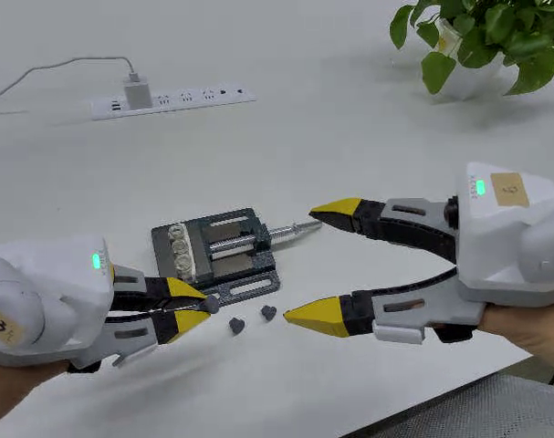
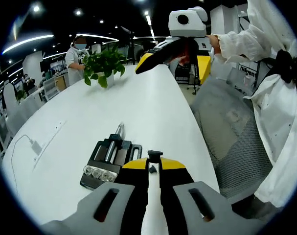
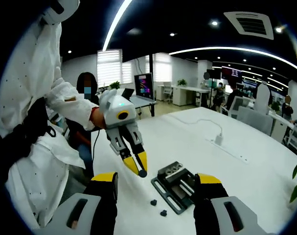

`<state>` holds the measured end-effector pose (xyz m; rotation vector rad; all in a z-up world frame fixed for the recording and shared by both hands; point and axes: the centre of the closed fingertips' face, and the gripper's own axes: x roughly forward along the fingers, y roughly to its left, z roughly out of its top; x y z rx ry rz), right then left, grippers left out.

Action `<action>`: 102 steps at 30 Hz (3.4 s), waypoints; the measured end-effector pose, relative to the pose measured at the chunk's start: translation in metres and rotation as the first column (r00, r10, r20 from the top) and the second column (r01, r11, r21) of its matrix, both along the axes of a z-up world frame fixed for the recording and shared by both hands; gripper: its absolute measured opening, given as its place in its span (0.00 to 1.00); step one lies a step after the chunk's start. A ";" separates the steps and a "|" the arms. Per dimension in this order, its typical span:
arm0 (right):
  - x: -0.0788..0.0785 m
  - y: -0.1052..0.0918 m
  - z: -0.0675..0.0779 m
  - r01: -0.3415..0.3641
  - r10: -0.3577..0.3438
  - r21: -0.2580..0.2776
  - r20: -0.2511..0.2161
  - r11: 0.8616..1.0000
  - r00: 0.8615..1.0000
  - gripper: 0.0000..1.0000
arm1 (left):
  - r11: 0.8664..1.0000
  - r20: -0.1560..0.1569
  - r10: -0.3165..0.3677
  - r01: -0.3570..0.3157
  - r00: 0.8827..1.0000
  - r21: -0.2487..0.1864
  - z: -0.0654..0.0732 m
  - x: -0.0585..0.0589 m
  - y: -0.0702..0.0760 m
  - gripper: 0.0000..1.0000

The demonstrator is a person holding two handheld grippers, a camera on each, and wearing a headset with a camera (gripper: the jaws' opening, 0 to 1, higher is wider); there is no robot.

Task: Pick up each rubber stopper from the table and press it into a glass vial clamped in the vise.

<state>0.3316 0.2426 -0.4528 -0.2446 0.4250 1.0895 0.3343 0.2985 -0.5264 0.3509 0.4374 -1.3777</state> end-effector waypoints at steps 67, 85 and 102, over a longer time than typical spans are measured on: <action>-0.042 0.049 0.005 -0.403 0.397 -0.205 -0.067 0.892 0.915 0.08 | 0.974 -0.037 0.080 -0.086 0.996 -0.209 0.078 -0.039 -0.016 0.03; -0.045 0.050 0.003 -0.412 0.406 -0.213 -0.072 0.886 0.911 0.06 | 0.974 -0.031 0.075 -0.080 0.997 -0.212 0.075 -0.040 -0.015 0.04; -0.042 0.054 -0.001 -0.407 0.398 -0.220 -0.087 0.886 0.913 0.06 | 0.967 -0.006 0.094 -0.093 0.996 -0.236 0.076 -0.038 -0.011 0.08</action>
